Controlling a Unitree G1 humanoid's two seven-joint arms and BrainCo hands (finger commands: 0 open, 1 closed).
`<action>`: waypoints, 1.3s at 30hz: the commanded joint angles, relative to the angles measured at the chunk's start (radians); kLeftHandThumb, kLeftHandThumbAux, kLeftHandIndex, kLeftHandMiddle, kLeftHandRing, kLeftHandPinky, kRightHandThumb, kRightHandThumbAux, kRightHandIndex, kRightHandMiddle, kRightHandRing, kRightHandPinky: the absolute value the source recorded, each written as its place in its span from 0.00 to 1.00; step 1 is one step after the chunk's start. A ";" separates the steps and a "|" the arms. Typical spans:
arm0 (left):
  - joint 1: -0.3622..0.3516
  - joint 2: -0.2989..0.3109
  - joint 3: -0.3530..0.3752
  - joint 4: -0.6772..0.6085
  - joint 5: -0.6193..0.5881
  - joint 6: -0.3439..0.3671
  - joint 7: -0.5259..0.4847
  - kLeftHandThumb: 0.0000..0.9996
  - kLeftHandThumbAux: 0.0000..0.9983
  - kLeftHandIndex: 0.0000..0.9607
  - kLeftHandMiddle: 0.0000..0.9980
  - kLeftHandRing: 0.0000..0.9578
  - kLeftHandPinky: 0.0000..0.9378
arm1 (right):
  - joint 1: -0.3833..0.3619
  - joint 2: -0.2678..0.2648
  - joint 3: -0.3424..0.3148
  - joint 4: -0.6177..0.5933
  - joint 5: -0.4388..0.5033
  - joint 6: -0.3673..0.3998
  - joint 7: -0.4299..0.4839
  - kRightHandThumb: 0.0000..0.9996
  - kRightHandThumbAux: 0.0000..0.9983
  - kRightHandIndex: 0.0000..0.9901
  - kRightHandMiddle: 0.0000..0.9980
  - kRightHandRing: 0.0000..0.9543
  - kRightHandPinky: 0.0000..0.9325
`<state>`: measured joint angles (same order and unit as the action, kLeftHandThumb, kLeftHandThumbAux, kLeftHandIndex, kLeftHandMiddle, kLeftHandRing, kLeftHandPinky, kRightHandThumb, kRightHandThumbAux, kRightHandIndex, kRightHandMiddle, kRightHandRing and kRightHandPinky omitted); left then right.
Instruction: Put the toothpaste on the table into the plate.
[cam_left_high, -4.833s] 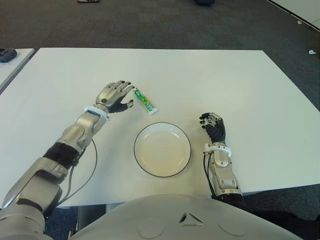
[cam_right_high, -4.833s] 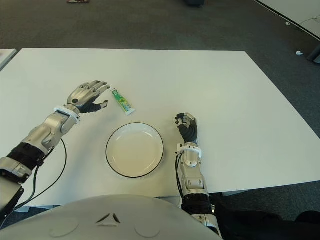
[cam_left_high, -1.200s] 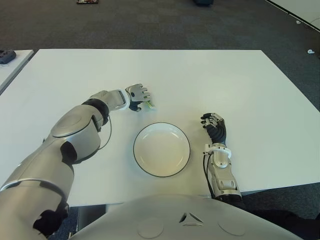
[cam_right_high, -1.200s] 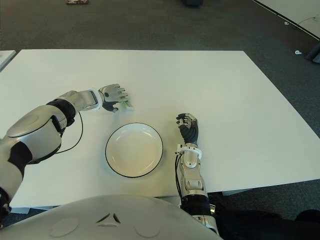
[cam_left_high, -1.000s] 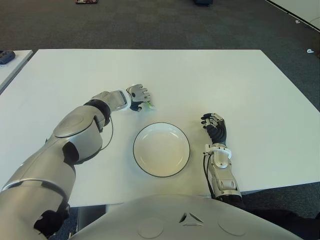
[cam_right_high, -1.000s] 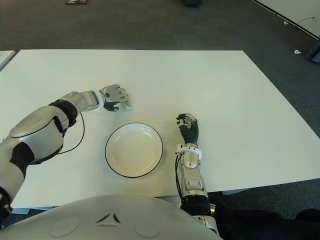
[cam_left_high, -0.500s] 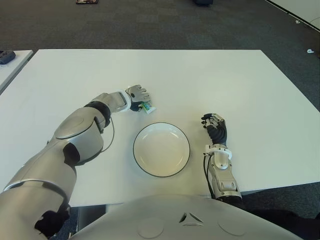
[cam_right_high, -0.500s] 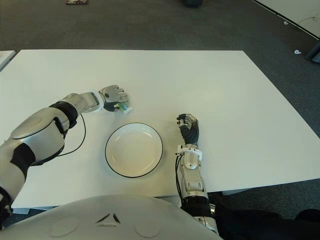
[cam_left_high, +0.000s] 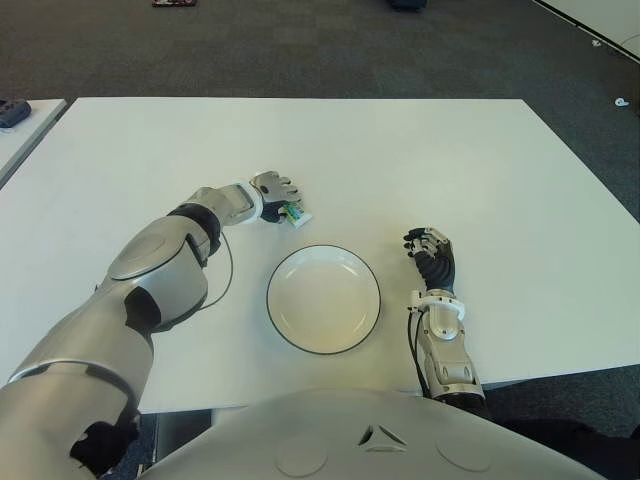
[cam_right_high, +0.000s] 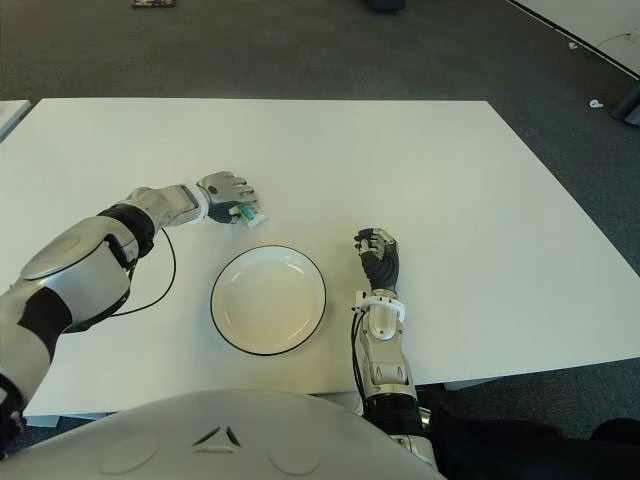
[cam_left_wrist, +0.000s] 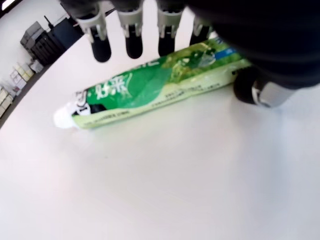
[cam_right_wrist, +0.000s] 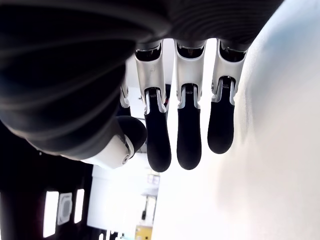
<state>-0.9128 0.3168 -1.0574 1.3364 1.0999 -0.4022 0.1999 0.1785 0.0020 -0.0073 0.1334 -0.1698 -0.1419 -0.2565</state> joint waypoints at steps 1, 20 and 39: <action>0.097 -0.011 -0.002 0.035 0.004 0.007 -0.047 0.51 0.40 0.12 0.15 0.19 0.33 | 0.003 0.003 -0.006 0.009 0.000 0.022 0.001 0.71 0.73 0.43 0.50 0.51 0.53; 0.138 0.002 0.133 0.021 -0.119 -0.002 0.041 0.72 0.70 0.46 0.75 0.80 0.86 | -0.001 0.001 -0.018 0.025 0.007 -0.001 0.005 0.71 0.73 0.43 0.52 0.53 0.54; 0.143 -0.007 0.200 0.017 -0.168 0.028 -0.031 0.71 0.71 0.46 0.81 0.87 0.89 | -0.010 -0.002 -0.020 0.041 0.006 -0.023 0.001 0.71 0.73 0.43 0.53 0.53 0.54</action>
<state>-0.8274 0.3125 -0.8538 1.3343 0.9307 -0.3750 0.2212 0.1770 -0.0013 -0.0236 0.1589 -0.1643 -0.1618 -0.2557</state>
